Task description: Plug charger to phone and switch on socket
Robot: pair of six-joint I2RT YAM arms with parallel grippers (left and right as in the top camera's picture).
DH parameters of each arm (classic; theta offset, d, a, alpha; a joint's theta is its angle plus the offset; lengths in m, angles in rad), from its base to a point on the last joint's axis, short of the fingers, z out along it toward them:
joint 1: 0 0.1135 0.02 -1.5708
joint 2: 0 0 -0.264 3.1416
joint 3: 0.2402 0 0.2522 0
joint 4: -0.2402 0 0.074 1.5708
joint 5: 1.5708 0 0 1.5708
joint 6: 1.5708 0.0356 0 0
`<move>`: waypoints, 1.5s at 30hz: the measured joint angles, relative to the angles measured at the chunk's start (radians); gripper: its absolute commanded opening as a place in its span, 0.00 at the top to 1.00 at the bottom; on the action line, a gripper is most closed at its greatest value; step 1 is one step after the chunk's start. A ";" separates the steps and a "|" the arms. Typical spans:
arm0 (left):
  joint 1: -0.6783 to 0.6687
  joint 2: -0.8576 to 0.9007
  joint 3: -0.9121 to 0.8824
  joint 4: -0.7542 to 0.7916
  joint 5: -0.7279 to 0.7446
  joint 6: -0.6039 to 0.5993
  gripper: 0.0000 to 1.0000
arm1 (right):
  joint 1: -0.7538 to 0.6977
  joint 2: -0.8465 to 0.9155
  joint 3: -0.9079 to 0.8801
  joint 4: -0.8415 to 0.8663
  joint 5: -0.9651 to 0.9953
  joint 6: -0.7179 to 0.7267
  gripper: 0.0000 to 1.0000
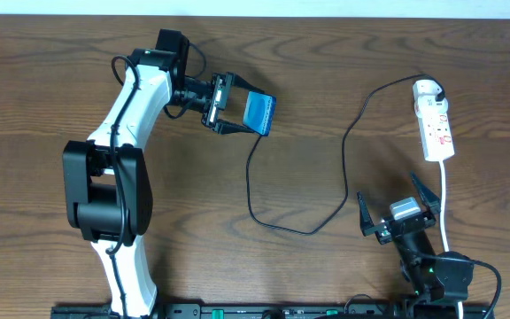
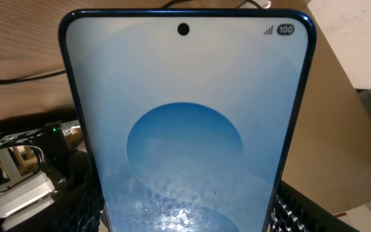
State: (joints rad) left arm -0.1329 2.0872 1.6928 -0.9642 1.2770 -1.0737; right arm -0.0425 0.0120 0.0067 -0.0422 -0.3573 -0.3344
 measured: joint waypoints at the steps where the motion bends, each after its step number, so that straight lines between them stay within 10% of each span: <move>1: 0.000 0.000 0.000 0.000 0.000 0.000 0.36 | 0.000 0.000 0.000 0.000 0.000 0.000 0.01; 37: 0.000 0.000 0.000 0.035 -0.004 0.000 0.36 | 0.000 0.000 0.000 0.000 -0.001 0.000 0.01; 45: 0.000 0.000 0.000 0.099 -0.192 0.071 0.36 | 0.000 0.000 0.000 0.000 -0.001 0.089 0.01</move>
State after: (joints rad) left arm -0.1329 2.0872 1.6928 -0.8650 1.0847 -1.0027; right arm -0.0425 0.0120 0.0067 -0.0418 -0.3584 -0.2455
